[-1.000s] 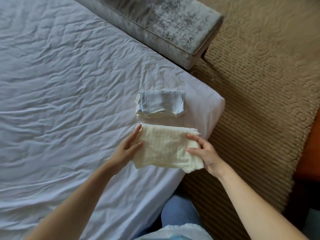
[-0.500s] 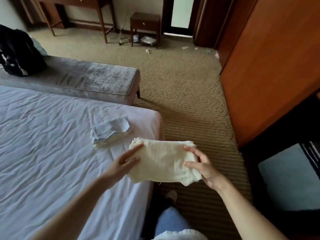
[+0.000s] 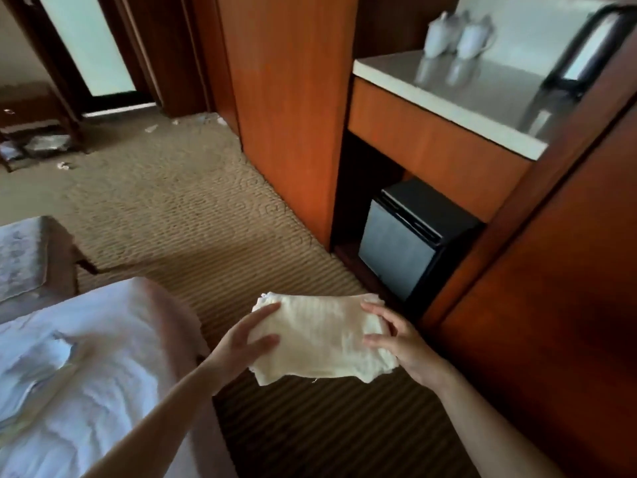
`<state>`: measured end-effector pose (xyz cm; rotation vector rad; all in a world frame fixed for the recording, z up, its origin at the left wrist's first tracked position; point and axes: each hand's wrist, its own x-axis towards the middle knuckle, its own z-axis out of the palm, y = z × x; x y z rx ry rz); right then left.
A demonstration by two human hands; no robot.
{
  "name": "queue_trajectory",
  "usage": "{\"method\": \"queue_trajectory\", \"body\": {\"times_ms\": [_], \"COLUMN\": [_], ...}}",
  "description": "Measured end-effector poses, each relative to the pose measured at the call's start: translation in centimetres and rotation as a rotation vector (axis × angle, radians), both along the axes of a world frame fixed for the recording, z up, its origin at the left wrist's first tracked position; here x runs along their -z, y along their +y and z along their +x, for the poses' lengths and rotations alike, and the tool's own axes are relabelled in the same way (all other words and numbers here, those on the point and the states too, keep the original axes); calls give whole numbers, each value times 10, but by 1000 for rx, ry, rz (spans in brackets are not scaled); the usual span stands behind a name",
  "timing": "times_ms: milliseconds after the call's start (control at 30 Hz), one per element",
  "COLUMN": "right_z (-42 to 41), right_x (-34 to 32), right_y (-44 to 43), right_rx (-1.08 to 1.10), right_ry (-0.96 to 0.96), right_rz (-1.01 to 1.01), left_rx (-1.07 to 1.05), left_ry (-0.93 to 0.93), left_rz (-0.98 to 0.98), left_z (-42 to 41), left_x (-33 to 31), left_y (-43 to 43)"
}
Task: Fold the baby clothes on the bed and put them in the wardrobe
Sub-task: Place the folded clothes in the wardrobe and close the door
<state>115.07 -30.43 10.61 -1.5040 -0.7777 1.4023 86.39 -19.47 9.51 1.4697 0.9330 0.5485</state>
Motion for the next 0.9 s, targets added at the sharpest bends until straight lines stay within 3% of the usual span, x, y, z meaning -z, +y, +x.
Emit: {"method": "queue_trajectory", "body": {"times_ms": [333,667,900], "right_z": [135,232,272], "right_x": [10,11,17], "right_y": [-220,-485,-625], "right_rx": [358,687,912], "right_ry": [-166,-183,-102], "right_rz": [3,-22,-46], "left_rx": [418,680,847], "left_ry": [-2,16,19], "left_rz": [15,-14,-64], "left_z": [191,367,469], "left_x": [-7,11,13], "left_y": [-125,-330,-450]}}
